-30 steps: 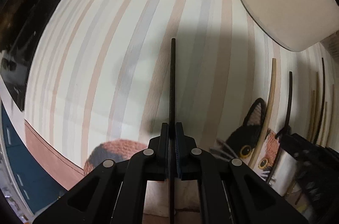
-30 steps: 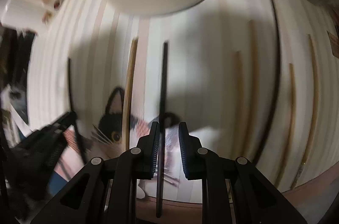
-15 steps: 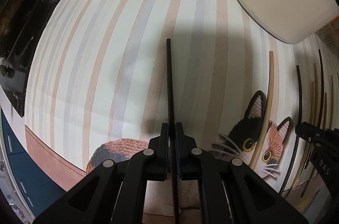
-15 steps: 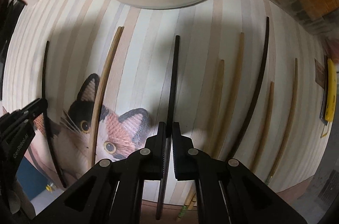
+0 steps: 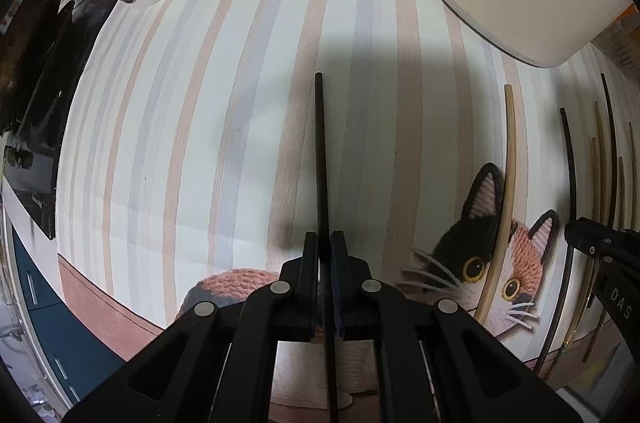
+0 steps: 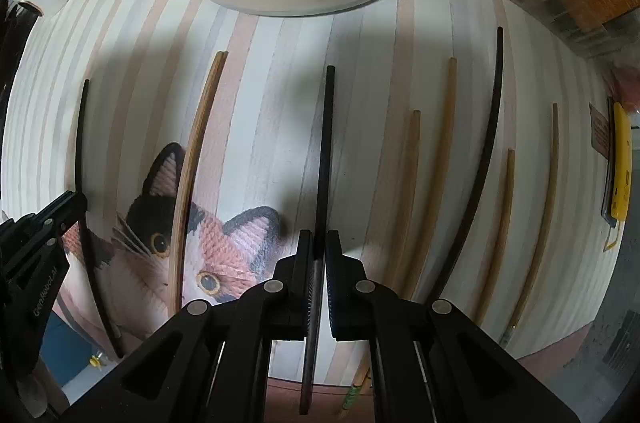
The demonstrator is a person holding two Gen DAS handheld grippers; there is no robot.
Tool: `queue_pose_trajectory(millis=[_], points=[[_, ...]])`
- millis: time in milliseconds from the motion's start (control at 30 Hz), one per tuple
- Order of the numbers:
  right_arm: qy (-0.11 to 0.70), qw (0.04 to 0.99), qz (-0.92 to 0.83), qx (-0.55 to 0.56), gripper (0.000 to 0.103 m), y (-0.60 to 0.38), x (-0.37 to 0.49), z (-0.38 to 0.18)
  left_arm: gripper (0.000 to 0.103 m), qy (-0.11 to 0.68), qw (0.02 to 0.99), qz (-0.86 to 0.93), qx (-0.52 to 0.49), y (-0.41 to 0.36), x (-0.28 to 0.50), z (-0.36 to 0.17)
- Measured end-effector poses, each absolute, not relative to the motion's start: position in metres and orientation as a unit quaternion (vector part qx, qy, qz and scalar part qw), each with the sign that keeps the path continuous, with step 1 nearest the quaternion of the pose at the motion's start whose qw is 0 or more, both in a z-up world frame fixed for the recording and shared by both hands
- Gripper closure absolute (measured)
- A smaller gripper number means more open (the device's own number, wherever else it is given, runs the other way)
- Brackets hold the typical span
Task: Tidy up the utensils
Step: 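Lift both dark chopsticks upright and carry them above the beige holder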
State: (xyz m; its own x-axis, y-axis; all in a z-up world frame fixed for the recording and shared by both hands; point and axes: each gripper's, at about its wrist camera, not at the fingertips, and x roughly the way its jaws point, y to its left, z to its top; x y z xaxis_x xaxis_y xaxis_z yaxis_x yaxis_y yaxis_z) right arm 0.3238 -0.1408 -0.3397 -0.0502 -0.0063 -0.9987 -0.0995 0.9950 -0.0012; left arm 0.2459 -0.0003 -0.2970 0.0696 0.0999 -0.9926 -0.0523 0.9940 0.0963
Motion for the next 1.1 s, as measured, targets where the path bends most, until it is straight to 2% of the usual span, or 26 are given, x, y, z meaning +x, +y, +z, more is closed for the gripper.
queue_pose_trajectory(millis=[267, 433, 1100], points=[[0.719, 0.694, 0.032, -0.027, 0.097, -0.146, 0.323, -0.341, 0.099, 0.676, 0.734, 0.059, 0.021, -0.002, 0.255, -0.297], [0.707, 0.705, 0.024, 0.054, 0.097, -0.177, 0.319, -0.335, 0.100, 0.664, 0.744, 0.070, 0.017, 0.001, 0.250, -0.287], [0.571, 0.815, 0.027, 0.094, 0.098, -0.220, 0.316, -0.219, 0.100, 0.527, 0.845, 0.082, -0.016, 0.018, 0.249, -0.165]])
